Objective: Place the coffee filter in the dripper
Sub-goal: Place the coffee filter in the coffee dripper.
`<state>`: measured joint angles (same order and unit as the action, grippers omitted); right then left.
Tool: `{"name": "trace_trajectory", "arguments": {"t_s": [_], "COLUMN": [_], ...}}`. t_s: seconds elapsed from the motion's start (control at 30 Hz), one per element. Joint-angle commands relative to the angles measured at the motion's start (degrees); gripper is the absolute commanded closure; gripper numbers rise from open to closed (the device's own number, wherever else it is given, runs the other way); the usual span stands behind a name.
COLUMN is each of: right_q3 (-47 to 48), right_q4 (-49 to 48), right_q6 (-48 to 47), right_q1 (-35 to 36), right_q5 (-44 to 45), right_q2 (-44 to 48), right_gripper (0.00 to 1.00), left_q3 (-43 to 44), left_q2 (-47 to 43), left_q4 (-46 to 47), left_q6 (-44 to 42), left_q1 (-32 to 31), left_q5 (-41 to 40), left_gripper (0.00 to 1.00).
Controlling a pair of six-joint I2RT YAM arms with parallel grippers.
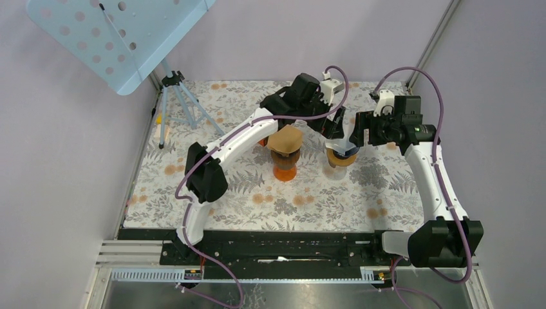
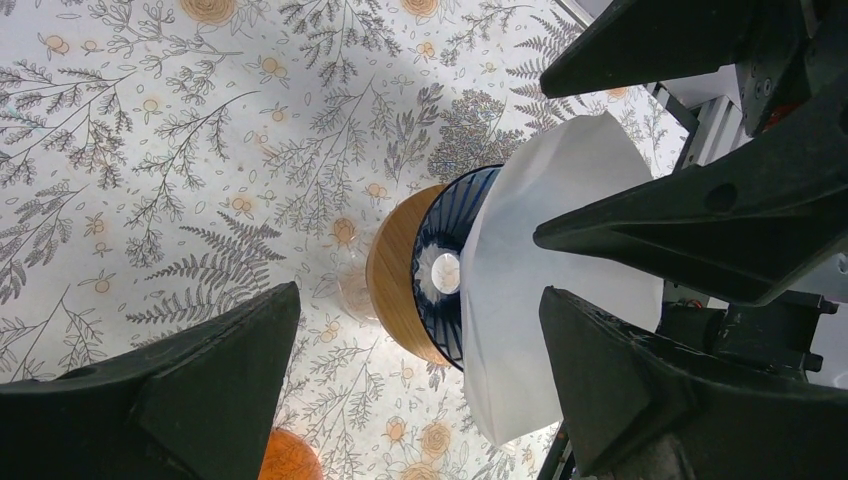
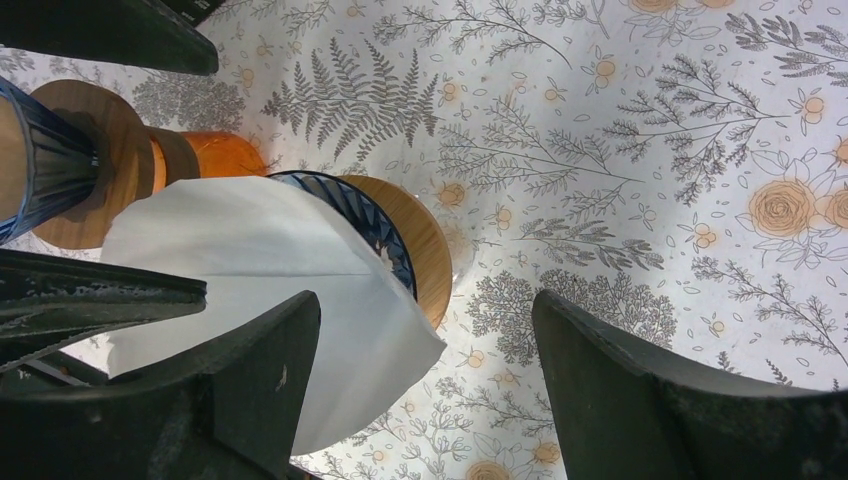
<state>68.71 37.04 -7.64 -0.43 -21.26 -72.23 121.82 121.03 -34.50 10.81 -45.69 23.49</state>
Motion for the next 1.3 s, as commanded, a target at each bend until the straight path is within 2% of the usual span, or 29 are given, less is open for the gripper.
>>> {"name": "trace_trajectory", "arguments": {"t_s": [0.0, 0.27, 0.63, 1.27], "right_q3": [2.96, 3.23, 1.83, -0.55], "right_q4": [1.07, 1.61, 4.08, 1.75], "right_q6": [0.58, 0.15, -2.2, -3.92], "right_q1": [0.07, 0.07, 0.15, 0.11], "right_q5": [-2.06, -1.35, 0.31, 2.53], "right_q2": [1.44, 0.55, -0.42, -3.49], "right_gripper": [0.15, 0.15, 0.15, 0.16], "left_q3": [1.71, -2.18, -4.4, -5.05], "left_q2": [-4.43, -4.72, -2.3, 1.31], "left_q4": [0.93, 1.72, 1.71, 1.25], "left_q6": [0.13, -0.08, 2.72, -1.18], "left_q1": [0.68, 1.11, 0.93, -0.89], "left_q5": [0.95, -0.46, 3.63, -2.23], "left_gripper": [0.01, 0.01, 0.01, 0.01]}}
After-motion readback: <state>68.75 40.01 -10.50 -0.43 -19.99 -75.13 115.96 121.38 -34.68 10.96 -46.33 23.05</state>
